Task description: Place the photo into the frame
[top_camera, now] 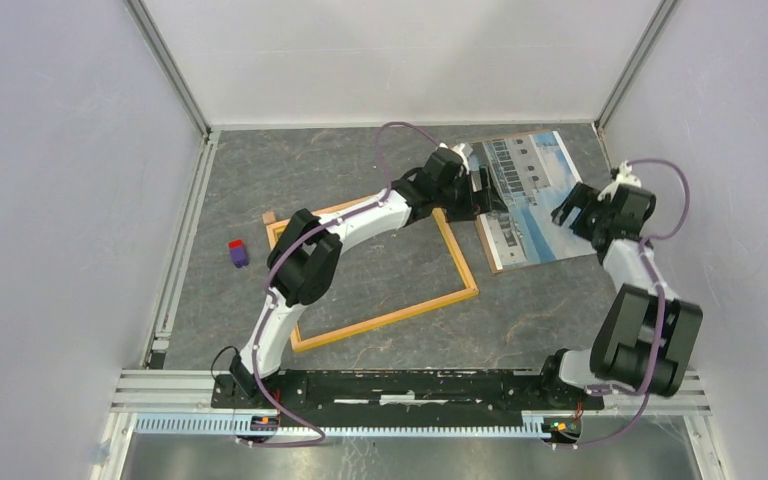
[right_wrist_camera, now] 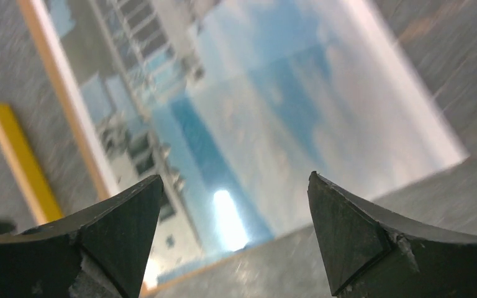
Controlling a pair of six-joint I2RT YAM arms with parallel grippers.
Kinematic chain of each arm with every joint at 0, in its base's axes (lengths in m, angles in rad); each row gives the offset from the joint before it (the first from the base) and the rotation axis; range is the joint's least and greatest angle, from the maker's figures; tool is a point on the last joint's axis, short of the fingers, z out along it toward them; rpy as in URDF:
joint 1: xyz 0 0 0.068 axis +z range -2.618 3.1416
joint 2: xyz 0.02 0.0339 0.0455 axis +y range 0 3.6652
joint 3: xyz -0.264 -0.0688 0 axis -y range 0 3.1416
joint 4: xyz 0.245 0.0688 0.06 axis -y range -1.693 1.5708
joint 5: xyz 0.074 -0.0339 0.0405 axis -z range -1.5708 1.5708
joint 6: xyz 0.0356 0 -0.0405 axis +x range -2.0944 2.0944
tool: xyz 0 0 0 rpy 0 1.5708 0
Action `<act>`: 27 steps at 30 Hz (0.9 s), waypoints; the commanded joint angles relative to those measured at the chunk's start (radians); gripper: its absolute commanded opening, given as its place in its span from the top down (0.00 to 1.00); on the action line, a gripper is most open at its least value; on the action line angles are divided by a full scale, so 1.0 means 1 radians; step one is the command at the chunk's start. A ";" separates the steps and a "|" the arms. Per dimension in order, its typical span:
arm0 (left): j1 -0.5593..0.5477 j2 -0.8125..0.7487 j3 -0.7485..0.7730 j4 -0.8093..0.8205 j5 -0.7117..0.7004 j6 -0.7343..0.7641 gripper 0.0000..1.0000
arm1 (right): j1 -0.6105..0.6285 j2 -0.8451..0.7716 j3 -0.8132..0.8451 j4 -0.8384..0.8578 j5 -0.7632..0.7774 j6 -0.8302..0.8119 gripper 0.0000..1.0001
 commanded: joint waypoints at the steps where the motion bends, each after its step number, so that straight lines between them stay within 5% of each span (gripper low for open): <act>1: -0.028 0.025 0.027 0.043 -0.030 -0.098 0.00 | -0.001 0.179 0.258 -0.145 0.178 -0.142 0.07; 10: -0.046 0.067 0.014 0.064 -0.073 -0.219 0.00 | -0.002 0.488 0.620 -0.260 0.156 -0.168 0.08; 27: -0.055 0.149 0.037 0.078 -0.078 -0.282 0.00 | -0.043 0.664 0.656 -0.265 0.162 -0.194 0.13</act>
